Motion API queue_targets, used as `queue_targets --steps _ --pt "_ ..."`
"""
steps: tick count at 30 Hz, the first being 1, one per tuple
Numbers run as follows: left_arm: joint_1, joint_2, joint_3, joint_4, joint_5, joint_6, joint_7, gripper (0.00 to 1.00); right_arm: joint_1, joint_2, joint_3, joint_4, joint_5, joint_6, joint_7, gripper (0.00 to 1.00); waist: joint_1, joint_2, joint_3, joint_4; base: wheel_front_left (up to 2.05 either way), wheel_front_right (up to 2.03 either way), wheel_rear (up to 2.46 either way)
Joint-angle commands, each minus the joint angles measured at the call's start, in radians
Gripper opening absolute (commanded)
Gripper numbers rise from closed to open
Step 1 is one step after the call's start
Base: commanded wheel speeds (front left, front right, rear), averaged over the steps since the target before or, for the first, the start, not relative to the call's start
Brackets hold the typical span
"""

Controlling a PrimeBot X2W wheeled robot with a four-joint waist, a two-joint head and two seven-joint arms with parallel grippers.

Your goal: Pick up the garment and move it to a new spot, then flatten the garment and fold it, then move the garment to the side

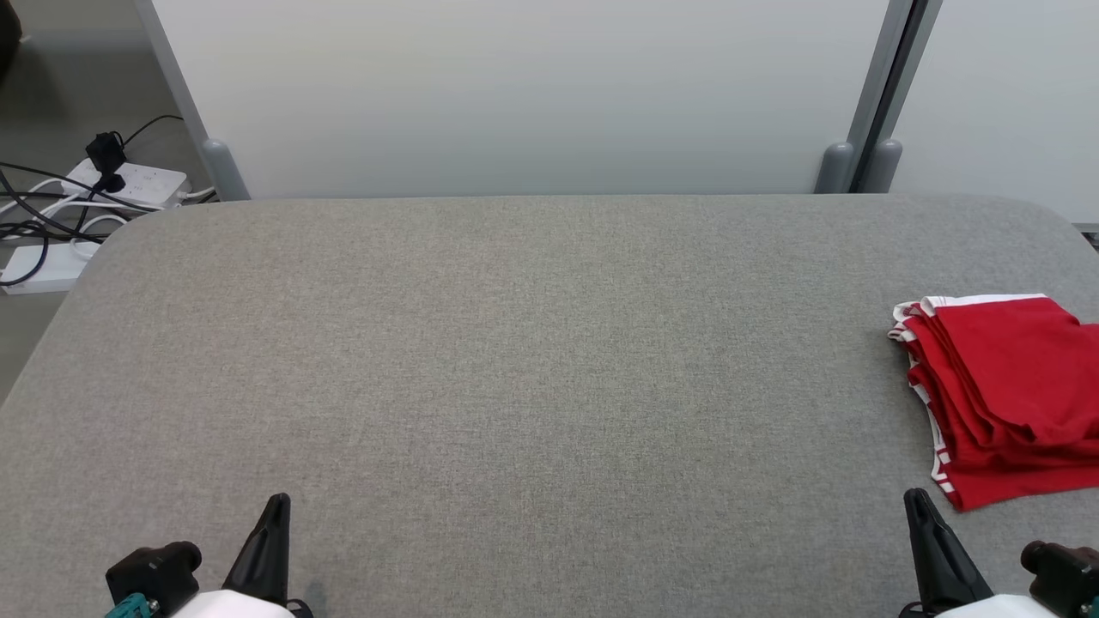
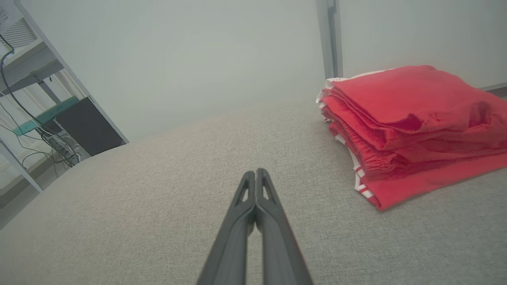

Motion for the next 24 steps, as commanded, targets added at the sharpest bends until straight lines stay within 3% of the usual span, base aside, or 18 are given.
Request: queue_targets --steps 1,24 --pt "-0.048 0.014 0.031 -0.019 -0.022 -0.013 0.004 0.0 -0.044 -0.014 -0.005 -0.019 0.032 0.0 0.006 0.0 -0.0003 -0.0001 0.0 0.0 0.0 0.0 0.0" --pt "-0.071 -0.052 0.124 -0.003 -0.217 -0.076 0.071 0.0 -0.087 -0.023 -0.013 0.015 0.317 0.0 0.04 0.0 -0.0003 -0.0001 0.007 -0.003 0.0 0.0 0.0"
